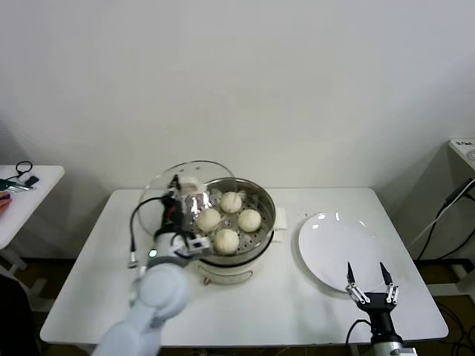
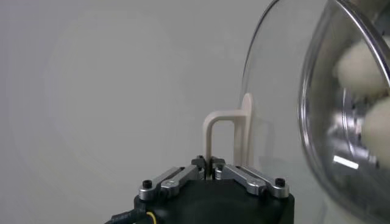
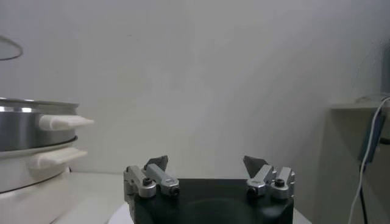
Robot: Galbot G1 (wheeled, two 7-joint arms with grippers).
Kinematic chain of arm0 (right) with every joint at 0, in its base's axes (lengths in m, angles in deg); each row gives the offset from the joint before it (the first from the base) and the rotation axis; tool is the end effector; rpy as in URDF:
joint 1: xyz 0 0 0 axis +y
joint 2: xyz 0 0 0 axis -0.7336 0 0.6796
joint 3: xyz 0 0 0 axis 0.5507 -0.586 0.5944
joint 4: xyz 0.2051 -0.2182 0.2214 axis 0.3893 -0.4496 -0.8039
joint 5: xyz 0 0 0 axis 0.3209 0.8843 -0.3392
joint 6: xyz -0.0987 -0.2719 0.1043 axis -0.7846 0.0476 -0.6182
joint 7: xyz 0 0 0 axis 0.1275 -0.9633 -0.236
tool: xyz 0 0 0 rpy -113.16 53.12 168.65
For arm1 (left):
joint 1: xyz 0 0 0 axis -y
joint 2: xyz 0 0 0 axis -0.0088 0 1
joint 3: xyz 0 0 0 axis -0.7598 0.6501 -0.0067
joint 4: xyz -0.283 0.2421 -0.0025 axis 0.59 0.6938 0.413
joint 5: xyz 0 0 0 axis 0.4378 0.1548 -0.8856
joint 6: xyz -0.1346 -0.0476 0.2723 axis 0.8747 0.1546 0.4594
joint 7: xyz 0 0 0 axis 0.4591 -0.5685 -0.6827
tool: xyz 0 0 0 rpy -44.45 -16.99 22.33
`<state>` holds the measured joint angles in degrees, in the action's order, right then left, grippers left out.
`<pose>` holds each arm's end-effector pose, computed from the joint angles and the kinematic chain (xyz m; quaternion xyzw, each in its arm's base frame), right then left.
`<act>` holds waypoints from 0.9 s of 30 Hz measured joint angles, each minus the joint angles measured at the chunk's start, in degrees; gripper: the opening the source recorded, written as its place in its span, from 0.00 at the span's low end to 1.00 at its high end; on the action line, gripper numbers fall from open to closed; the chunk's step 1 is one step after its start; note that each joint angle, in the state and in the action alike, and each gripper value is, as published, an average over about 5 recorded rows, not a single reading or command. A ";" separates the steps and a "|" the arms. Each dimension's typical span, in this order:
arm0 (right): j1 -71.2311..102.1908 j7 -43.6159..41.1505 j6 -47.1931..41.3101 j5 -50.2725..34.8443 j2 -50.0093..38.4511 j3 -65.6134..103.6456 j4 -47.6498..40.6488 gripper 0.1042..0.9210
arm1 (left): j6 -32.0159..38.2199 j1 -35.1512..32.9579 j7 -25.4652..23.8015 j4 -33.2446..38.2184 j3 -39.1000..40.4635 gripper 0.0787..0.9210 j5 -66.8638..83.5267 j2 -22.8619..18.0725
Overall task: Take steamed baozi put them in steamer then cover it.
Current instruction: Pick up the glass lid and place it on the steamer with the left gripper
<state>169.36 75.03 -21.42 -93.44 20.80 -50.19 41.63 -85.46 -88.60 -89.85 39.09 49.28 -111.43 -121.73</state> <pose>0.0928 -0.1159 -0.4200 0.0272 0.9986 -0.0332 0.0293 0.2585 -0.0398 -0.2537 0.0593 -0.7601 -0.6464 0.0284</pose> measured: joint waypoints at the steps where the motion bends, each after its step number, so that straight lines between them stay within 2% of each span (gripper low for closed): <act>1: -0.02 -0.03 0.05 -0.10 -0.02 0.04 -0.07 0.88 | -0.31 0.27 -0.23 -0.18 0.93 0.07 -0.99 -1.03; 8: -0.30 -0.11 0.39 -0.76 -0.13 0.44 -0.30 0.88 | -1.60 0.88 -0.96 -2.93 5.80 0.07 -7.16 -7.69; 14: -0.40 -0.17 0.77 -1.00 -0.08 0.59 -0.49 0.88 | -2.10 1.68 -0.68 -6.65 7.58 0.07 -11.00 -11.80; 27: -0.35 -0.13 1.67 -1.16 0.21 1.22 -0.65 0.88 | -1.53 1.15 1.46 -13.44 8.42 0.07 -15.49 -14.63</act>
<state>169.00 74.89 -19.76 -94.60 21.01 -48.97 40.98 -86.99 -87.45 -88.38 25.65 57.70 -126.93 -136.36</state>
